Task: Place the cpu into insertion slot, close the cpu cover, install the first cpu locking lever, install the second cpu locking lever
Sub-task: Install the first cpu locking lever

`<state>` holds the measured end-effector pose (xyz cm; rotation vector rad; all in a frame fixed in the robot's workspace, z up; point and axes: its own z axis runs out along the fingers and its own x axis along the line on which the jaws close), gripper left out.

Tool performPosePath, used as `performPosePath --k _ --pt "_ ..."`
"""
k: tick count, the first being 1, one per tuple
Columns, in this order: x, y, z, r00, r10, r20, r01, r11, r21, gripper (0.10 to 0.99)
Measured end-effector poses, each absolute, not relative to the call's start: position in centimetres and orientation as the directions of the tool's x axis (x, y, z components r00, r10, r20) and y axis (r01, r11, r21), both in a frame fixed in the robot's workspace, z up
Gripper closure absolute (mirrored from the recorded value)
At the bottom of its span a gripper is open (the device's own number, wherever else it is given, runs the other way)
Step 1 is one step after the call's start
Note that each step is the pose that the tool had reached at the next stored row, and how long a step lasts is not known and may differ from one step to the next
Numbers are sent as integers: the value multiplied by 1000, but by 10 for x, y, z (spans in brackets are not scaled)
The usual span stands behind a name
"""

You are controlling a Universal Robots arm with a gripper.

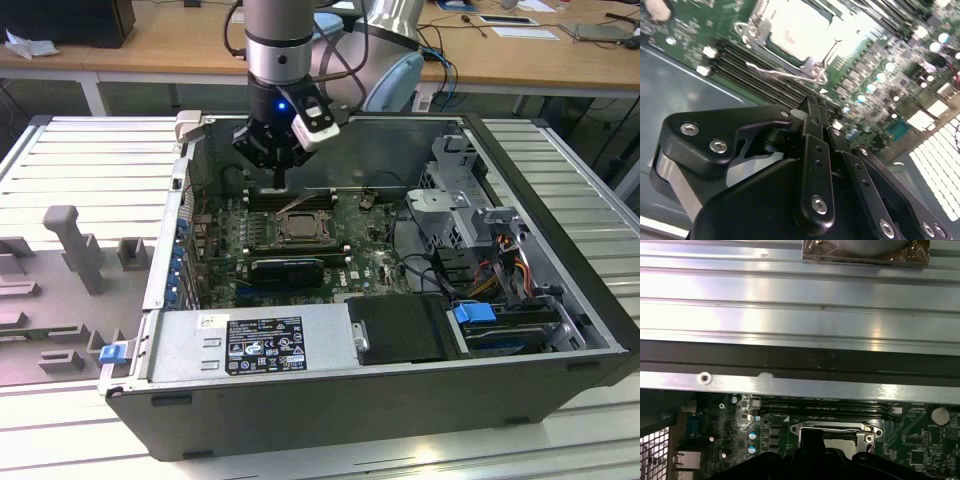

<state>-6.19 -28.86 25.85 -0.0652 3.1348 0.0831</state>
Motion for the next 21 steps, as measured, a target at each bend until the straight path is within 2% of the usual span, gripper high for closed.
performPosePath --k 2,3,8,21 --pt "-59 -289 258 -999 -39 -6 -39 998 58 980" --pt "-58 -290 257 -1000 -24 -8 -25 995 100 980" --pt "-51 -290 240 -1000 -13 -8 -14 995 102 980" --pt "-50 -290 238 -1000 -13 -8 -14 995 102 980"
